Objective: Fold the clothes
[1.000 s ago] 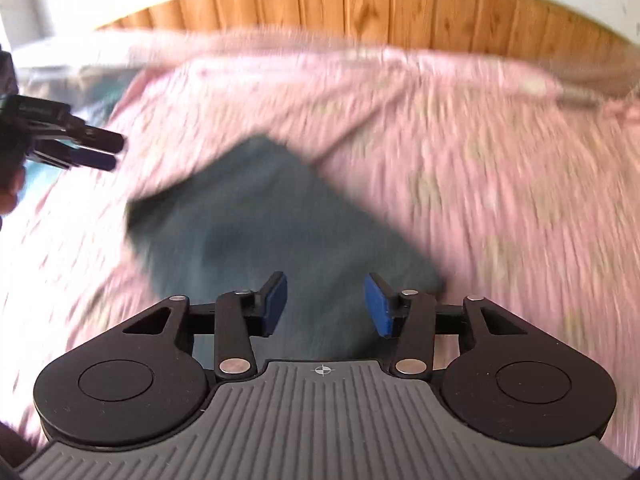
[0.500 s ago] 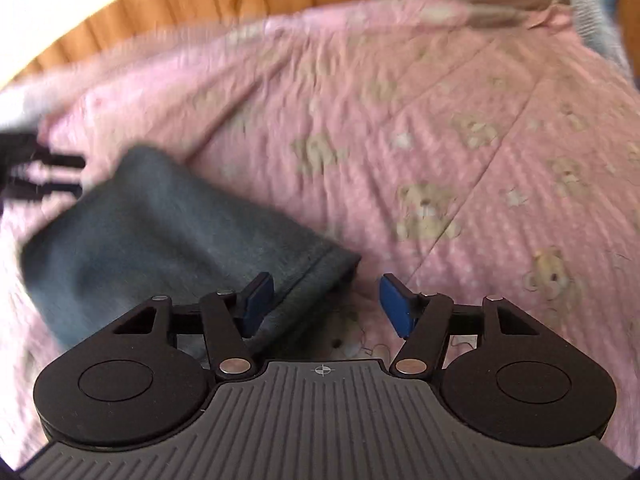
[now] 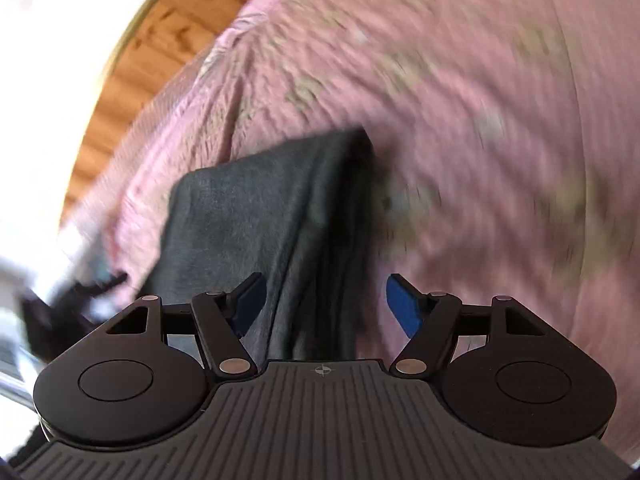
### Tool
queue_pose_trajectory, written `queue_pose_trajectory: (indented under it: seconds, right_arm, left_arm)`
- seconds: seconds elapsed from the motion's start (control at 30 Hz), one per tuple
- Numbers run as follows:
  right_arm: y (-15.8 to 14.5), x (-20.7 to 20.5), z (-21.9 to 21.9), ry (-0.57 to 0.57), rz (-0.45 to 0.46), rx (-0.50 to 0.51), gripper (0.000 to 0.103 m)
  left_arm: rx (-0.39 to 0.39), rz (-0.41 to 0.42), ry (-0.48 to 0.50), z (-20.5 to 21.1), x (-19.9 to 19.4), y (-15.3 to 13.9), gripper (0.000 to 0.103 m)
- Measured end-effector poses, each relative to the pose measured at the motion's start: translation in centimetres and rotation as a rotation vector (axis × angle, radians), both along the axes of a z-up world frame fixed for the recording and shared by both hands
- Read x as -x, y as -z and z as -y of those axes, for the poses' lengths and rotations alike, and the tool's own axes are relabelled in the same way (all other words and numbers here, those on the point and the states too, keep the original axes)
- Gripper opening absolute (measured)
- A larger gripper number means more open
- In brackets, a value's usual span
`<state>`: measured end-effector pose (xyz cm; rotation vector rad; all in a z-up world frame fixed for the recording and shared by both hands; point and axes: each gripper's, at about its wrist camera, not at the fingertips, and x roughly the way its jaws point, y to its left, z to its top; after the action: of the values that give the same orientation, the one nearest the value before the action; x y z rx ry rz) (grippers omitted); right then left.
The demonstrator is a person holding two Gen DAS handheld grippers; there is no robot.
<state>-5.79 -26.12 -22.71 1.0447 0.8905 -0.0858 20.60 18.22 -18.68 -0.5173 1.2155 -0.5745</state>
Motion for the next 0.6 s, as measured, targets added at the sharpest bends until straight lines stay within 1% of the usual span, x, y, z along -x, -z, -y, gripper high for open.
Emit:
queue_pose_trajectory:
  seconds: [0.03, 0.1, 0.13, 0.17, 0.27, 0.33, 0.43, 0.5, 0.6]
  right_arm:
    - [1.1, 0.2, -0.1, 0.02, -0.007, -0.076, 0.07]
    - [2.3, 0.8, -0.3, 0.067, 0.014, -0.192, 0.07]
    - [3.0, 0.9, -0.5, 0.071, 0.017, -0.248, 0.071]
    - [3.5, 1.0, -0.8, 0.071, 0.007, -0.28, 0.071]
    - [4.2, 1.8, -0.7, 0.121, 0.024, -0.314, 0.07]
    - [4.4, 1.3, -0.3, 0.175, 0.055, -0.302, 0.072]
    - [5.0, -0.4, -0.1, 0.197, 0.089, -0.34, 0.075]
    - [4.8, -1.8, -0.7, 0.14, 0.08, -0.35, 0.075]
    - [4.2, -3.3, -1.9, 0.009, 0.061, -0.309, 0.076]
  left_arm:
    - [0.014, -0.027, -0.013, 0.0, -0.1, 0.5, 0.076]
    - [0.045, -0.064, -0.034, -0.1, 0.1, 1.5, 0.076]
    - [0.057, -0.078, -0.045, -0.2, 0.2, 1.9, 0.076]
    - [0.07, -0.092, -0.055, -0.3, 0.3, 2.3, 0.076]
    - [0.108, -0.124, -0.091, -0.7, 0.4, 3.1, 0.077]
    - [0.14, -0.14, -0.119, -1.1, 0.4, 3.5, 0.079]
    - [0.21, -0.176, -0.17, -1.5, 0.0, 4.3, 0.082]
    - [0.248, -0.191, -0.197, -1.6, -0.3, 4.7, 0.083]
    - [0.246, -0.185, -0.208, -1.3, -1.0, 4.7, 0.083]
